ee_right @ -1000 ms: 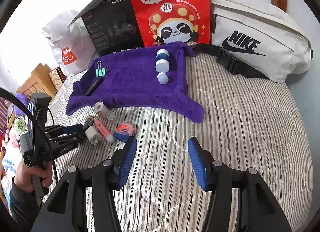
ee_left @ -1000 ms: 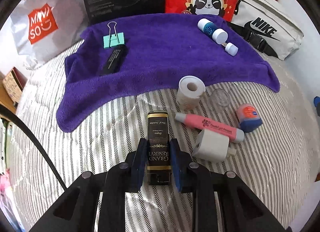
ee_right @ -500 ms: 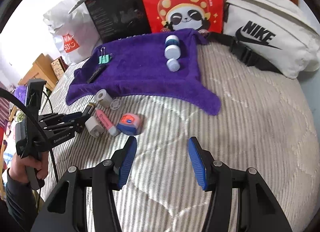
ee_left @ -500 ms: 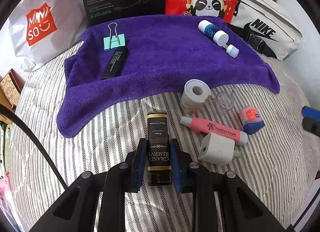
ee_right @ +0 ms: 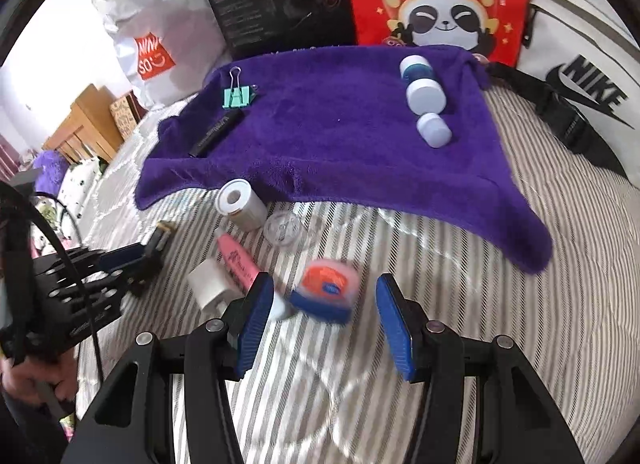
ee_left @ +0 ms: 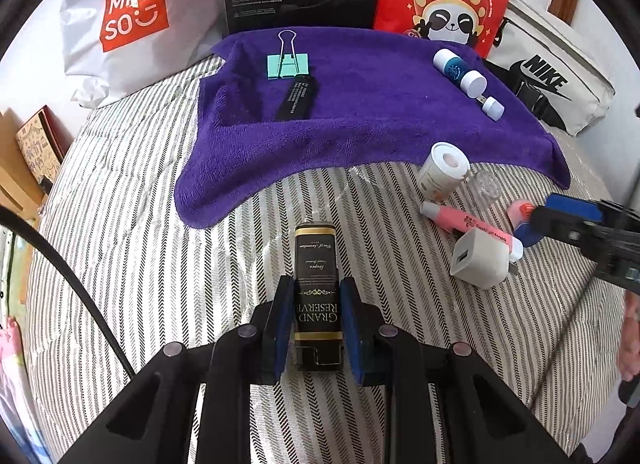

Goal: Organize rigid objects
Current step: 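Grasp the gold-black Grand Reserve box with the left tool while the right tool grasps the Vaseline tin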

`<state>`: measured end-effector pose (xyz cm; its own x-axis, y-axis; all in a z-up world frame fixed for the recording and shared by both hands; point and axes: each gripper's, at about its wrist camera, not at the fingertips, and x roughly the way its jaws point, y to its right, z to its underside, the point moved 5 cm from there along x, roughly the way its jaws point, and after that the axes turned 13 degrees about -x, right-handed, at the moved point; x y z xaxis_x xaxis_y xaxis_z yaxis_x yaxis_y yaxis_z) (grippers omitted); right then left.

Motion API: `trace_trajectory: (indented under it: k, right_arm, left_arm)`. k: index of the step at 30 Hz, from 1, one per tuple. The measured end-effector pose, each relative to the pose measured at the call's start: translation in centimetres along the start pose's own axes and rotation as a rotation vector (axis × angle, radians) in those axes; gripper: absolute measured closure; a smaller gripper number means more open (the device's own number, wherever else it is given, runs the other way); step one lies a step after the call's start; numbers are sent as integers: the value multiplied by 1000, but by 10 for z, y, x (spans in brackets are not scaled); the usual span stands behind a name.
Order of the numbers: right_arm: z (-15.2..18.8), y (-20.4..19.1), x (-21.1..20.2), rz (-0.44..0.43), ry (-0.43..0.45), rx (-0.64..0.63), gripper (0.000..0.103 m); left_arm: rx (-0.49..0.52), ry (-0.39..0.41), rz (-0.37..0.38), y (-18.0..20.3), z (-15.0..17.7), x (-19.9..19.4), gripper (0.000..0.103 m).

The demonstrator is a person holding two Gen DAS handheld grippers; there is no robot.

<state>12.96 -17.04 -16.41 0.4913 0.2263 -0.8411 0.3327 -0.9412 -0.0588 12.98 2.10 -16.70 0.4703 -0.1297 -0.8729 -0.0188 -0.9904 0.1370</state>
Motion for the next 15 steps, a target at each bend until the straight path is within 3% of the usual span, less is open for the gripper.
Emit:
trace_trajectory:
  k: [6,15]
  right_arm:
    - [7,1,21,46,-45,-43,53]
    - [20,15,11,54,-31,-43,53]
  left_arm:
    - [3,4,2,0,0,-1,80]
    - [-4,18,5,-1,2,-2,80]
